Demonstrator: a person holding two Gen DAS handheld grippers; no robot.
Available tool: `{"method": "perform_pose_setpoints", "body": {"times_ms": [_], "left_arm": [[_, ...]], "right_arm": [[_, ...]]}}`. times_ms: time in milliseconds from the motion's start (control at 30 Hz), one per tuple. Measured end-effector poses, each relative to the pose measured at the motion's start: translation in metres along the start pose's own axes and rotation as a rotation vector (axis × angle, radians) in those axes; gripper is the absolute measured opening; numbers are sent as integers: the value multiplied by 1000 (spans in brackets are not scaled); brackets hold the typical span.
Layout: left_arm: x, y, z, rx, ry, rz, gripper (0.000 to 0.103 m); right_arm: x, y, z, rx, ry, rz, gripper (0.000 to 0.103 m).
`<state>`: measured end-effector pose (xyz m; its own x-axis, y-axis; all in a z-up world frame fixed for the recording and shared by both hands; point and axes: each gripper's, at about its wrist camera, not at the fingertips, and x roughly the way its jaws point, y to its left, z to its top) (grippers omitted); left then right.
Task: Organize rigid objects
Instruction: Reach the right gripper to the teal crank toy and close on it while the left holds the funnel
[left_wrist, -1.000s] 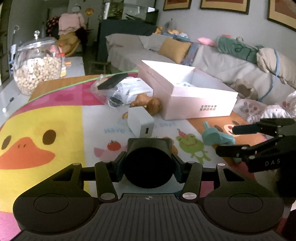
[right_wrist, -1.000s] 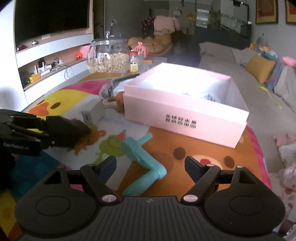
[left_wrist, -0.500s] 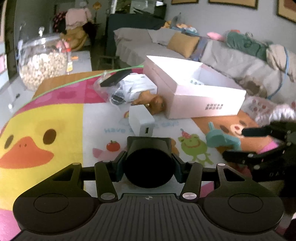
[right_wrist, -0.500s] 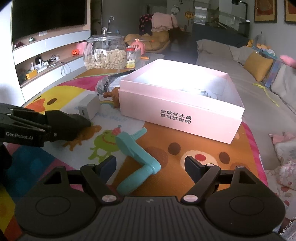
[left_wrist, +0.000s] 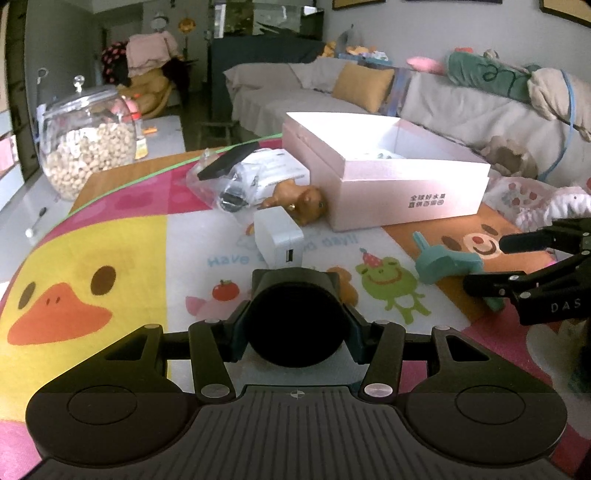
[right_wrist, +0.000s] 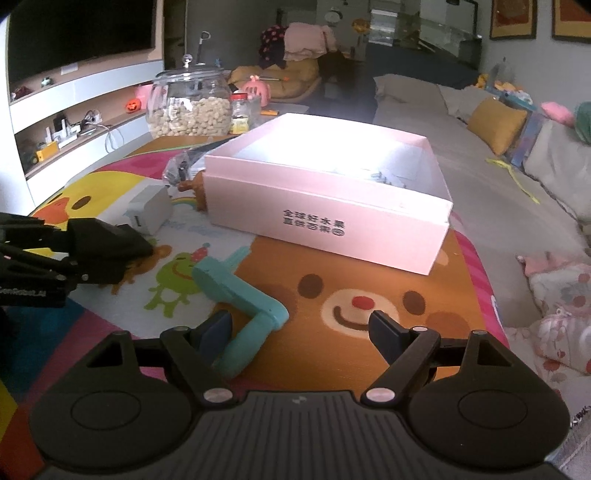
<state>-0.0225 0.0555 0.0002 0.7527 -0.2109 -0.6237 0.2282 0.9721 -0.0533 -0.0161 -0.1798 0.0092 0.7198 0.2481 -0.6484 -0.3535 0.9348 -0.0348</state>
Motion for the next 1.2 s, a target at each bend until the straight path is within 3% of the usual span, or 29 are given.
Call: {"method": "perform_pose_setpoints", "body": {"times_ms": [400, 533, 767, 933, 1100, 1200], "left_arm": [[1, 6, 9, -107, -8, -38, 54], [3, 4, 11, -91, -18, -38, 54], [1, 4, 8, -78, -26, -45, 55], [-2, 0, 5, -71, -29, -69, 55], [-1, -4, 7, -66, -21, -52, 55], [1, -5, 5, -67, -37, -31, 55]], "right_arm": [[-1, -2, -1, 13, -2, 2, 82], [-2, -3, 0, 17, -7, 1, 82], [-5, -13, 0, 21, -25, -79, 82], [-11, -20, 2, 47, -44, -52, 82], [-17, -16, 4, 48, -52, -42, 82], [-27, -15, 7, 72, -83, 6, 82]]}}
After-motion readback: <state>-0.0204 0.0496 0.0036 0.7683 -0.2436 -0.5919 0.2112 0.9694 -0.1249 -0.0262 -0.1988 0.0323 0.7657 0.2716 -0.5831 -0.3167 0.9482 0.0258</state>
